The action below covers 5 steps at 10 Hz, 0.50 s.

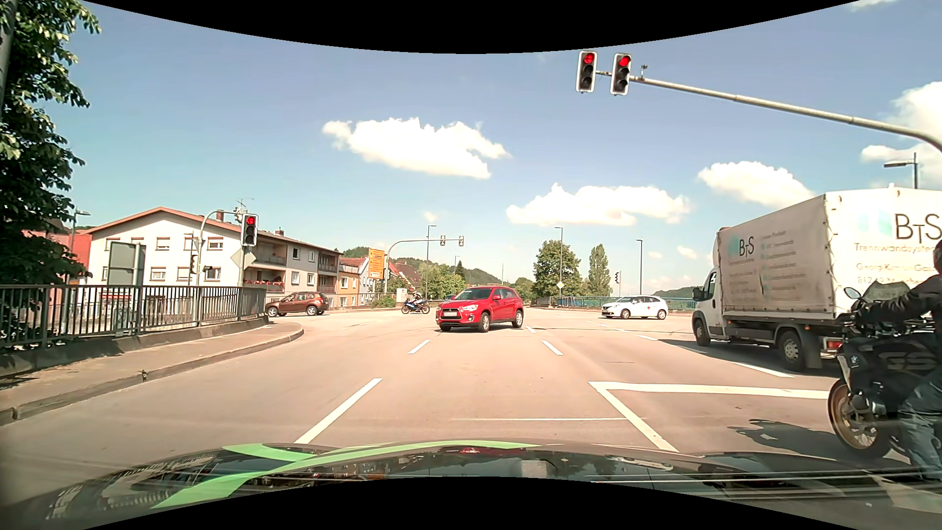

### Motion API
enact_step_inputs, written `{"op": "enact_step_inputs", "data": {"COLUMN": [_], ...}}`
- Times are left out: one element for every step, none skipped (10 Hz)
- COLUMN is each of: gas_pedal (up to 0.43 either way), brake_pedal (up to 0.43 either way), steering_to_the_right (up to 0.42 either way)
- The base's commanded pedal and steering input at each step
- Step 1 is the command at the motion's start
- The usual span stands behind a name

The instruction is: Follow the waypoints while adhering to traffic rules and regulations

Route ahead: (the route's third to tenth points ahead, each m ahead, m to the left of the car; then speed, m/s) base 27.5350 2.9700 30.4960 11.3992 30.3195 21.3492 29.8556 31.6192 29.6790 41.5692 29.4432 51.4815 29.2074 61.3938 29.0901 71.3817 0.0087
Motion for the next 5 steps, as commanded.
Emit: {"op": "enact_step_inputs", "data": {"gas_pedal": [0.000, 0.000, 0.000, 0.000, 0.000], "brake_pedal": [0.274, 0.280, 0.274, 0.274, 0.274], "steering_to_the_right": [-0.006, -0.006, -0.006, -0.006, -0.006]}}
